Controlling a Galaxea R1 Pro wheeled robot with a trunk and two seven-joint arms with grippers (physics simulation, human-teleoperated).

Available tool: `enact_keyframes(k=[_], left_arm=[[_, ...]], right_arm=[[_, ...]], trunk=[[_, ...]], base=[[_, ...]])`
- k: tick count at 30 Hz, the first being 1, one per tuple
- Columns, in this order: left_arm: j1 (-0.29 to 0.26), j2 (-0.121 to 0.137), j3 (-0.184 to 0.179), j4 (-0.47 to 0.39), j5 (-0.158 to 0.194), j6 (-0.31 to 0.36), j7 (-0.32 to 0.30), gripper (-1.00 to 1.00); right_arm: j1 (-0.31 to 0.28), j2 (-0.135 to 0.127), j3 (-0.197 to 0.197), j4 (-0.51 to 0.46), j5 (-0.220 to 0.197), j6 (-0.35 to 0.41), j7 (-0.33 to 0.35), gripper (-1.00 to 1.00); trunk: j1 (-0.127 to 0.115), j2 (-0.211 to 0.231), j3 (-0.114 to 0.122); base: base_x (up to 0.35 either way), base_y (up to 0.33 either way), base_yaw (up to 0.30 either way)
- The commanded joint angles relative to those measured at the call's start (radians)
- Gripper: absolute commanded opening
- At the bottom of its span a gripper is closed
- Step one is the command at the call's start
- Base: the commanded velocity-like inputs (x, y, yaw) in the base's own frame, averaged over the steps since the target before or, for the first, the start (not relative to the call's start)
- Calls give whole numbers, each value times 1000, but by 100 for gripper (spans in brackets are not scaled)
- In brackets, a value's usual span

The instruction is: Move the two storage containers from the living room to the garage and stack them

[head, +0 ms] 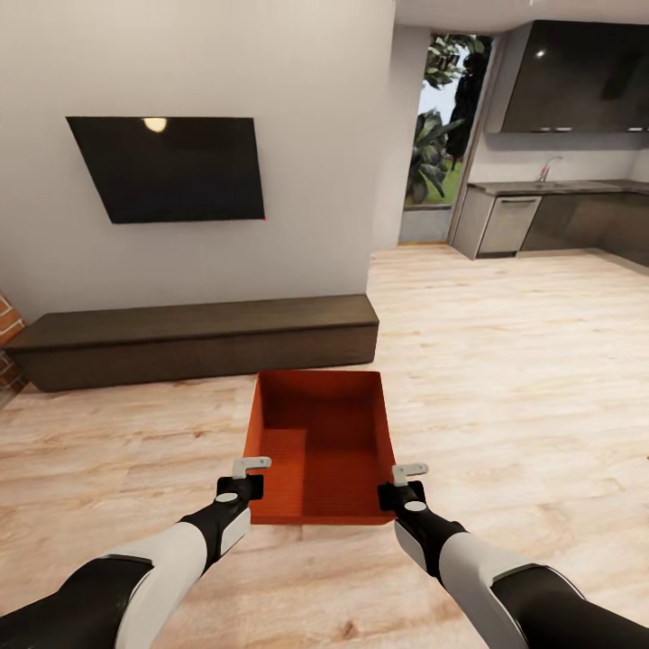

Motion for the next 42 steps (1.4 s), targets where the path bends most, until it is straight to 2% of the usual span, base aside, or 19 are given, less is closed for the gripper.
enact_keyframes(k=[1, 31, 42], left_arm=[[-1, -2, 22, -2, 2, -6, 16, -100], [-1, -3, 22, -1, 1, -6, 16, -100], [-1, -3, 22, 0, 0, -6, 16, -100]], right_arm=[[-1, 4, -8, 6, -26, -6, -8, -100], [-1, 4, -8, 6, -25, -5, -7, -100], [-1, 4, -8, 6, -26, -3, -8, -100]], trunk=[[0, -1, 1], [0, -1, 48], [-42, 76, 86]], base=[[0, 0, 0], [0, 0, 0], [0, 0, 0]])
